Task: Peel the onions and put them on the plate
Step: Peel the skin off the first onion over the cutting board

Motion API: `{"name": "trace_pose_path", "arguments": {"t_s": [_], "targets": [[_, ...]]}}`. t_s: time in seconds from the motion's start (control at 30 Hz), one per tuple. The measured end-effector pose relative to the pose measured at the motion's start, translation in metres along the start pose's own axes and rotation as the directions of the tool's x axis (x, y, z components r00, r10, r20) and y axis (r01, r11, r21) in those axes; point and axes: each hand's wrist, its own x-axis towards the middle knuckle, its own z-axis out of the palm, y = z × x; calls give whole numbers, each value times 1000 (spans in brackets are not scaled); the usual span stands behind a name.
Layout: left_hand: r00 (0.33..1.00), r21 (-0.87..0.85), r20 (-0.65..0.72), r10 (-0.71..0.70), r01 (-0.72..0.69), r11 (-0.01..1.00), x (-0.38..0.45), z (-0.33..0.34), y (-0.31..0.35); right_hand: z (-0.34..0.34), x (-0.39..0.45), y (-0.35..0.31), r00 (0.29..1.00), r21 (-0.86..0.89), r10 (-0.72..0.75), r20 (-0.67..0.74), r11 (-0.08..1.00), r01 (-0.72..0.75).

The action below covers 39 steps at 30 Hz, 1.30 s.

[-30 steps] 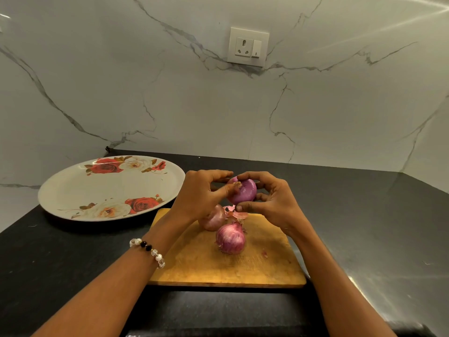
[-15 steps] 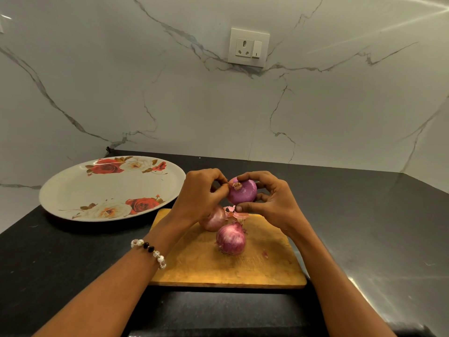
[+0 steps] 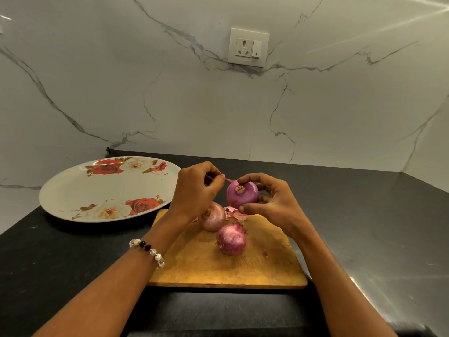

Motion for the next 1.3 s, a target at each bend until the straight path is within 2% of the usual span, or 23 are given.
{"name": "trace_pose_path", "arguments": {"t_s": [0.13,0.23,0.43,0.67,0.8,0.97,1.2,1.3], "targets": [[993,-28,-102,-60,58,998,2,-2,1,-1,-1,-1,1000,0,18,-16,1000,-18],[992,-10,-111,-64,63,998,3,-3,-1,-2,-1,-4,998,15,31,-53,999,-31],[998,51,55,-7,4,999,0,2,-8,-4,-1,-6,993,51,36,-110,998,-30],[992,-65,106,70,-64,996,-1,2,-3,-1,0,-4,999,9,14,-46,1000,-14],[971,-14,194,139,-139,990,-2,6,-5,-1,0,-4,1000,7,4,-18,1000,-4],[981,20,99,170,-173,985,-1,4,-8,-1,0,-4,1000,-22,5,-1,1000,-5],[999,-61,-47,27,-30,998,1,-2,-1,-1,1,-4,1000,-30,7,-5,1000,-8],[1000,-45,-8,30,-30,999,2,-4,-3,-1,1,-5,1000,-22,8,-18,1000,-9]]}}
